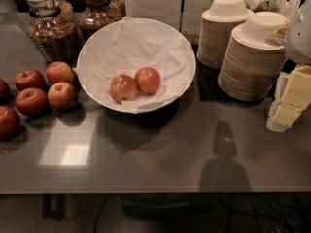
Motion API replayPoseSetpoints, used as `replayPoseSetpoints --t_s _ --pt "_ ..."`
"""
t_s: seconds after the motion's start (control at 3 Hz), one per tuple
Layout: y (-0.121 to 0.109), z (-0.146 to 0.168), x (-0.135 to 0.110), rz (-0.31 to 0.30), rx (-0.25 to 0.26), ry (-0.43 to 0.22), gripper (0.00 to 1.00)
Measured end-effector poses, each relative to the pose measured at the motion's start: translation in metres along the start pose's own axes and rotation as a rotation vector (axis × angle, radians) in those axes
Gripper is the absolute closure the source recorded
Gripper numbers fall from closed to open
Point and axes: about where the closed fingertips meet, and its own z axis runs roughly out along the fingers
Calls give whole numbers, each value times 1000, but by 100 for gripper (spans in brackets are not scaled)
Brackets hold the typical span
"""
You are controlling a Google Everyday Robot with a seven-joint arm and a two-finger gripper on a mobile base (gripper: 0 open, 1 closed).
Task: Pick apple from white bowl
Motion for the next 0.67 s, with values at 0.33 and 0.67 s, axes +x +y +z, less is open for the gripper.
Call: replayPoseSetpoints --t_s 0.33,0.67 --pt "0 0 0 0 0 0 0" --pt "-1 3 -8 -19 7 -6 0"
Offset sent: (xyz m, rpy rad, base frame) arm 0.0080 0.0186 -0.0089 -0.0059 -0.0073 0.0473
